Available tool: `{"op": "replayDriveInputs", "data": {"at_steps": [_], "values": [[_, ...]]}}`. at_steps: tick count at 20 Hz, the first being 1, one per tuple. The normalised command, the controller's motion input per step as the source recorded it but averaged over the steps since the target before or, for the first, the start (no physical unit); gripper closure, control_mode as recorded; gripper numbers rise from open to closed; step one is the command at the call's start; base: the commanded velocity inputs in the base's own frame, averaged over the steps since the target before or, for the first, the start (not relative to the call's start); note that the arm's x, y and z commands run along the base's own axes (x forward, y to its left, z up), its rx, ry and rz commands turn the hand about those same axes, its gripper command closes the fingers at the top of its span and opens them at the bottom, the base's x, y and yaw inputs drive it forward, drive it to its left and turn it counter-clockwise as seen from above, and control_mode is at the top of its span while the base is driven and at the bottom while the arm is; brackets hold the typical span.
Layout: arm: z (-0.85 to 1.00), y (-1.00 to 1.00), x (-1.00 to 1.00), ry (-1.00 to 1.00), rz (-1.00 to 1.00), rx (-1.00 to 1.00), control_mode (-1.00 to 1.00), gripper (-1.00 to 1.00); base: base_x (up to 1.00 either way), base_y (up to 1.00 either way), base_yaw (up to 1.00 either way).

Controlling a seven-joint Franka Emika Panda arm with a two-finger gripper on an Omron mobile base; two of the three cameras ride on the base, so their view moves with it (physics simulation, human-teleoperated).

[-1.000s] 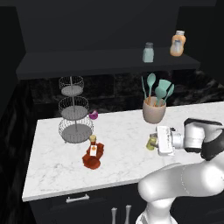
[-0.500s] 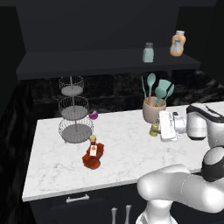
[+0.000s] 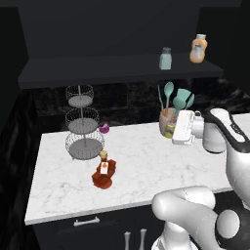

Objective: Put the shaker and condiment bottle from the counter next to their counterparts in the cabinet.

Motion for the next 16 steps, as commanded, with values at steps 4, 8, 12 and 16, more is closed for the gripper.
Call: {"op": "replayDriveInputs", "data": {"at_steps": [4, 8, 12, 16], "values": [[0.58, 0.33, -0.29, -0.01, -0.24, -0.05, -1.00, 1.00, 0.00, 0.00, 0.00], [0.51, 0.13, -0.27, -0.01, -0.24, -0.04, -1.00, 1.00, 0.00, 0.00, 0.00], [0.42, 0.00, -0.33, 0.00, -0.20, -0.06, -1.00, 1.00, 0.00, 0.00, 0.00], [0.39, 0.00, -0.20, 0.00, -0.18, -0.09, -1.00, 1.00, 0.00, 0.00, 0.00]]}}
